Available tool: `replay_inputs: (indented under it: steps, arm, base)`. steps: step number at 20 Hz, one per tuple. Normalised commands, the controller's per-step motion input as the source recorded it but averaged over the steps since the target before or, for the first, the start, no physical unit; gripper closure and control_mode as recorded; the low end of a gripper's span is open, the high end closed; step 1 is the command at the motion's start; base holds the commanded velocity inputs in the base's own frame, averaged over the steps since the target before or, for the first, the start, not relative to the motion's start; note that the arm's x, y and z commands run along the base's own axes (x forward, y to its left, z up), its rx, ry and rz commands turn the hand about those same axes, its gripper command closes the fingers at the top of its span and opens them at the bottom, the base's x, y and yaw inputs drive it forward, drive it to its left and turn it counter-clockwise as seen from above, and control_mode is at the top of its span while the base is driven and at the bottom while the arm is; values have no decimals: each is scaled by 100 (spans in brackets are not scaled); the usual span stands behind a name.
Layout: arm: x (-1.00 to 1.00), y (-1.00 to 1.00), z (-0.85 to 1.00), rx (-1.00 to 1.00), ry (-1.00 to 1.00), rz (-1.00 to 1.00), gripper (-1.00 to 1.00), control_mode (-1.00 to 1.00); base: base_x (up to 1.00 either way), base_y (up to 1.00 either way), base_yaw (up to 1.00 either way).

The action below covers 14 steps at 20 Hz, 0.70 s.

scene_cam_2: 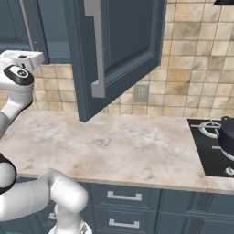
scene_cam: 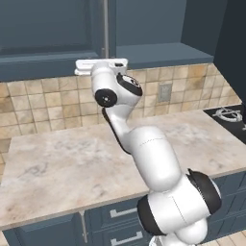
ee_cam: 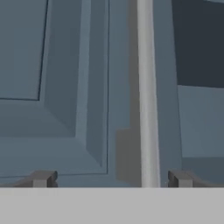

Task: Open the cabinet and move the ladle to the pot. Then close the cabinet.

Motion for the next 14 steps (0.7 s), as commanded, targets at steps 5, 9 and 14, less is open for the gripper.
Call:
replay_inputs:
  steps: [5,9,14]
  arm:
    - [-94,-36,39,8,-5,8,-100,-100]
    - [-100,-40,52,7,-12,9,-100,-100]
    - [-100,-24,78,6,-7,11,-100,-100]
  base:
    - [0,0,0]
    - [0,0,0]
    - [0,0,0]
